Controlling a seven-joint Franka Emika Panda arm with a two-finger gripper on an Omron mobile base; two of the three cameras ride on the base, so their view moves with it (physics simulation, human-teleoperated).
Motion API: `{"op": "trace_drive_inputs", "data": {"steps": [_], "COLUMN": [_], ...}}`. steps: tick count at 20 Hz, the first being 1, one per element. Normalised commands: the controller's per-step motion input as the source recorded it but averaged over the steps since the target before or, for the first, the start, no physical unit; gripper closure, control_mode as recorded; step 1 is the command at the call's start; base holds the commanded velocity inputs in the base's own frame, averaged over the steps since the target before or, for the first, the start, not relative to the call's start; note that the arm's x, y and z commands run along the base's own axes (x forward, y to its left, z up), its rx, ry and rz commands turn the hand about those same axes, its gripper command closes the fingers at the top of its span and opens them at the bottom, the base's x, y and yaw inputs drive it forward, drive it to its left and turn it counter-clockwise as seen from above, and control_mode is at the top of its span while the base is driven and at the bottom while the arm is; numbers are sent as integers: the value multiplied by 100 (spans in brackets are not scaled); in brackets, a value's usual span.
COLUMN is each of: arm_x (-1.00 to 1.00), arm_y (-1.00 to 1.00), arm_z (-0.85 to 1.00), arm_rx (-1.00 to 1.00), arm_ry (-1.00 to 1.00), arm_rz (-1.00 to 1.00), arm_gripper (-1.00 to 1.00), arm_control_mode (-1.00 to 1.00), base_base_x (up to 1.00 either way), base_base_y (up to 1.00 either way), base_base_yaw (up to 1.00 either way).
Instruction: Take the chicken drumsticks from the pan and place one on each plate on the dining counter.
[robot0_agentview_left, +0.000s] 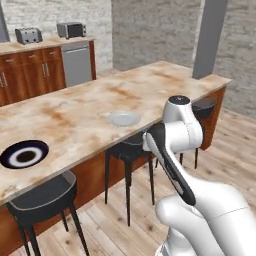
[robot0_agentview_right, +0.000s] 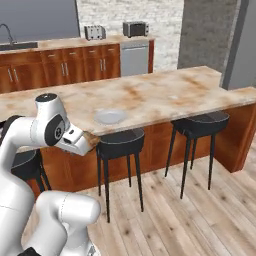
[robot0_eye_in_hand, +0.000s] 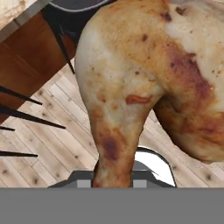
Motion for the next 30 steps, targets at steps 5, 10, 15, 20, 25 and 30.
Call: {"op": "trace_drive_inputs", "data": {"steps": [5,10,15,20,25,30], "arm_x": [0,0,0,12,59,47], "arm_y": [0,0,0,0,-17,-52], "arm_z": [0,0,0,-5,-17,-28], "arm_rx": [0,0,0,0,0,0], "arm_ry": [0,0,0,1,1,0], "arm_rz": [0,0,0,8,32,14], "arm_gripper": [100,100,100,100,100,100], "arm_control_mode": [100,100,100,-100,-100,-100], "base_base_x": [83,89,92,56,0,0], "base_base_y": [-59,-39,-3,0,0,0], "base_base_yaw": [40,41,42,34,0,0]}}
